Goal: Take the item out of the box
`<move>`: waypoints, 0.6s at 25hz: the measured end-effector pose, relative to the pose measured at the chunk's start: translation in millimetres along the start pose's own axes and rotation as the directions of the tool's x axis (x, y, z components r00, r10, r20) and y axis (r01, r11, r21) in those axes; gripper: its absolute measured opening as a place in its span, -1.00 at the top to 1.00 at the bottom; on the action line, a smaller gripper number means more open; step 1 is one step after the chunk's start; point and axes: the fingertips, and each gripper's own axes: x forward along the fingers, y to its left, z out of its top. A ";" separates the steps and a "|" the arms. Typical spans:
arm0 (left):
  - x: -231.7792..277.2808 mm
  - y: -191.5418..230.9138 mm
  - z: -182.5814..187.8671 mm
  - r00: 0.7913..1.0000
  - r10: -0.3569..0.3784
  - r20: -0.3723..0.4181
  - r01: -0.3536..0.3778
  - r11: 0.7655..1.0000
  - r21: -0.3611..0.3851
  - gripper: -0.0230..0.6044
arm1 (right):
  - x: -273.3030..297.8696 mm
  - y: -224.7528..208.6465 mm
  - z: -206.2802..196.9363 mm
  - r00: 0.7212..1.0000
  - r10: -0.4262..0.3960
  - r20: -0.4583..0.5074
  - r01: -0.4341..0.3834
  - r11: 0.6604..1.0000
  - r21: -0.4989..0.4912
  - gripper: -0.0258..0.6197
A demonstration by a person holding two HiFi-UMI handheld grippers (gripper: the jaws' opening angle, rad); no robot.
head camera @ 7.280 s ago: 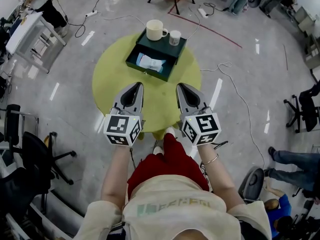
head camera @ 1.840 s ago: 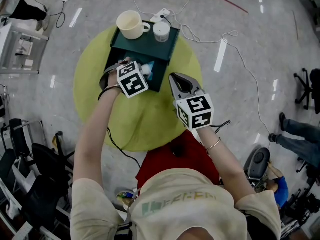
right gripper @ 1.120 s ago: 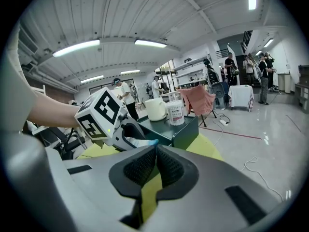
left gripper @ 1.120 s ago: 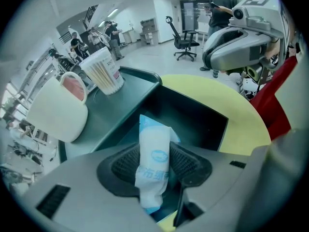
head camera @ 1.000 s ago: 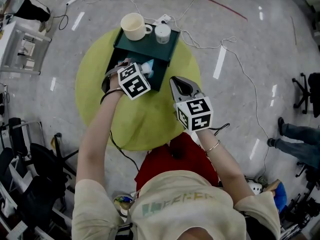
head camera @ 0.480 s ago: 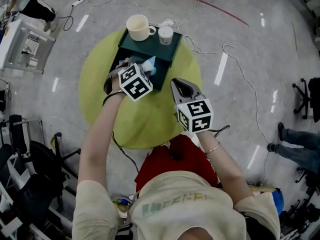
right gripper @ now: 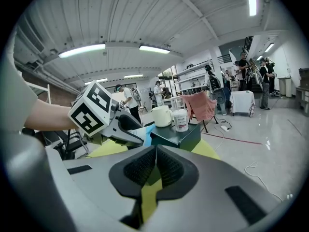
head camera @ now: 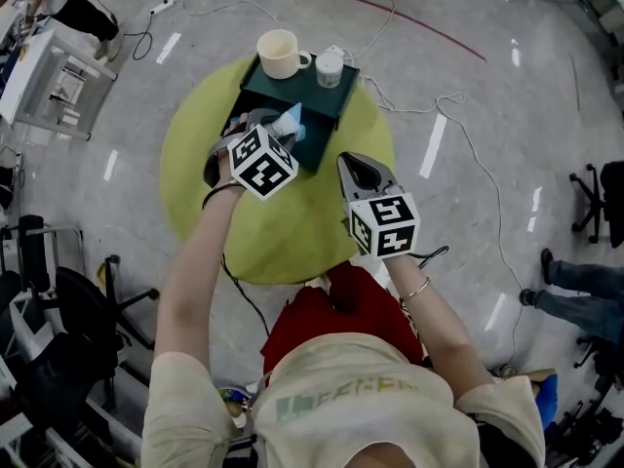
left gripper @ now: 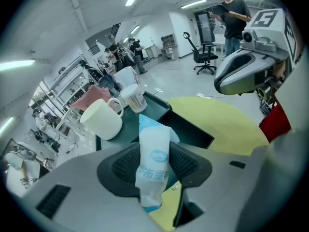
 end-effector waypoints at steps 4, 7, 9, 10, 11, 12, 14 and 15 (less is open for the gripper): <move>-16.7 3.2 1.9 0.998 0.056 0.024 -0.055 0.998 -0.038 0.30 | -6.7 5.1 3.2 1.000 0.008 0.009 -0.008 1.000 -0.003 0.81; -29.2 3.7 -0.7 0.996 0.083 0.044 -0.078 0.992 -0.097 0.30 | -10.7 12.0 3.8 1.000 0.018 0.016 -0.018 1.000 -0.009 0.81; -38.6 3.6 -2.8 0.993 0.098 0.061 -0.088 0.986 -0.141 0.30 | -13.8 17.1 5.2 0.999 0.023 0.022 -0.022 1.000 -0.014 0.81; -43.5 3.8 -3.5 0.992 0.105 0.070 -0.093 0.982 -0.163 0.30 | -15.4 19.2 6.4 0.999 0.024 0.026 -0.024 1.000 -0.017 0.81; -48.5 4.2 -4.1 0.990 0.112 0.080 -0.095 0.977 -0.189 0.30 | -16.8 21.2 7.8 0.999 0.026 0.030 -0.025 0.999 -0.020 0.81; -53.5 4.8 -4.6 0.989 0.119 0.091 -0.096 0.971 -0.218 0.30 | -17.9 23.3 9.3 0.999 0.028 0.033 -0.027 0.999 -0.023 0.81; -63.1 6.6 -6.2 0.985 0.134 0.109 -0.100 0.957 -0.272 0.30 | -19.4 27.8 12.1 0.999 0.033 0.039 -0.032 0.999 -0.030 0.81; -67.7 7.3 -7.2 0.983 0.143 0.115 -0.104 0.951 -0.290 0.30 | -20.3 30.0 13.3 0.998 0.036 0.041 -0.035 0.999 -0.033 0.81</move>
